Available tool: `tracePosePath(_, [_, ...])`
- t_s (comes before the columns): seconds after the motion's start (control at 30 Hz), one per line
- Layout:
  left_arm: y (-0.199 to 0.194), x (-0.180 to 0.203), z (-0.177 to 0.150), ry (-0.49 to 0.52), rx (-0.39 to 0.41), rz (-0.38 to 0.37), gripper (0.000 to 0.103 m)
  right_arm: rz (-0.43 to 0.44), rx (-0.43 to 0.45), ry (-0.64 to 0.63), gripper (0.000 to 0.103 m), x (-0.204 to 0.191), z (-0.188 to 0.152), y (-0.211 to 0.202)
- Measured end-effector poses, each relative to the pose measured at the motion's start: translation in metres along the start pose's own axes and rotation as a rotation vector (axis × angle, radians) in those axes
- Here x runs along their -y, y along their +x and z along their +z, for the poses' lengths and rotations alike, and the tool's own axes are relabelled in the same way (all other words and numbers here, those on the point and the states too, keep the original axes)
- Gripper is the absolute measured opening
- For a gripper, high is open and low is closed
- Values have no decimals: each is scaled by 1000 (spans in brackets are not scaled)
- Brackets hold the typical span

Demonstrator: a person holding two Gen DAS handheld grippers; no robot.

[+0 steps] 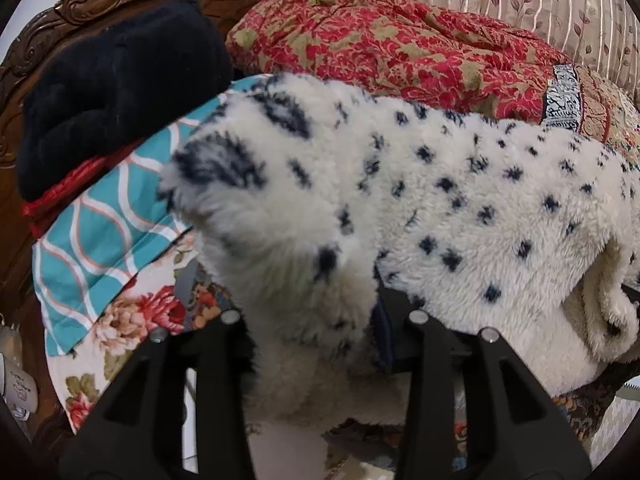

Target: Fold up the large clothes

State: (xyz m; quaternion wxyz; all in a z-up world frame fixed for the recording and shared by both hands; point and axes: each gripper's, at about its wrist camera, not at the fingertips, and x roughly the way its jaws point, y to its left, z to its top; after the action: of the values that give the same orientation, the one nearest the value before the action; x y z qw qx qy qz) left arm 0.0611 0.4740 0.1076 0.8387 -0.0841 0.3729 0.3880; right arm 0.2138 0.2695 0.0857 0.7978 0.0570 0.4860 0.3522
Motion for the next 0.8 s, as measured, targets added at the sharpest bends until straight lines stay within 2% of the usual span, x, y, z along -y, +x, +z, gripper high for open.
tracePosePath(0.17, [-4, -2, -1, 6, -10, 1, 42, -11, 51, 17, 21, 6, -20, -31])
tracePosePath(0.27, [-6, -2, -2, 11, -11, 9, 43, 5, 101, 40, 19, 13, -32, -50])
tracePosePath(0.37, [-9, -3, -1, 8, -16, 9, 44, -46, 151, -6, 19, 15, -43, -67])
tracePosePath(0.5, [-24, -13, -2, -31, -12, -6, 46, -158, 311, -86, 19, 3, -46, -94])
tracePosePath(0.6, [-47, -33, -8, -129, 27, -1, 46, -164, 415, -92, 19, -8, -44, -113])
tracePosePath(0.7, [-76, -52, -14, -255, 98, -19, 46, -130, 406, -142, 19, -18, -40, -111])
tracePosePath(0.77, [-85, -52, -12, -276, 130, -44, 46, -120, 371, -170, 20, -27, -33, -99])
tracePosePath(0.8, [-90, -46, -8, -254, 147, -79, 46, -110, 352, -178, 21, -30, -30, -94])
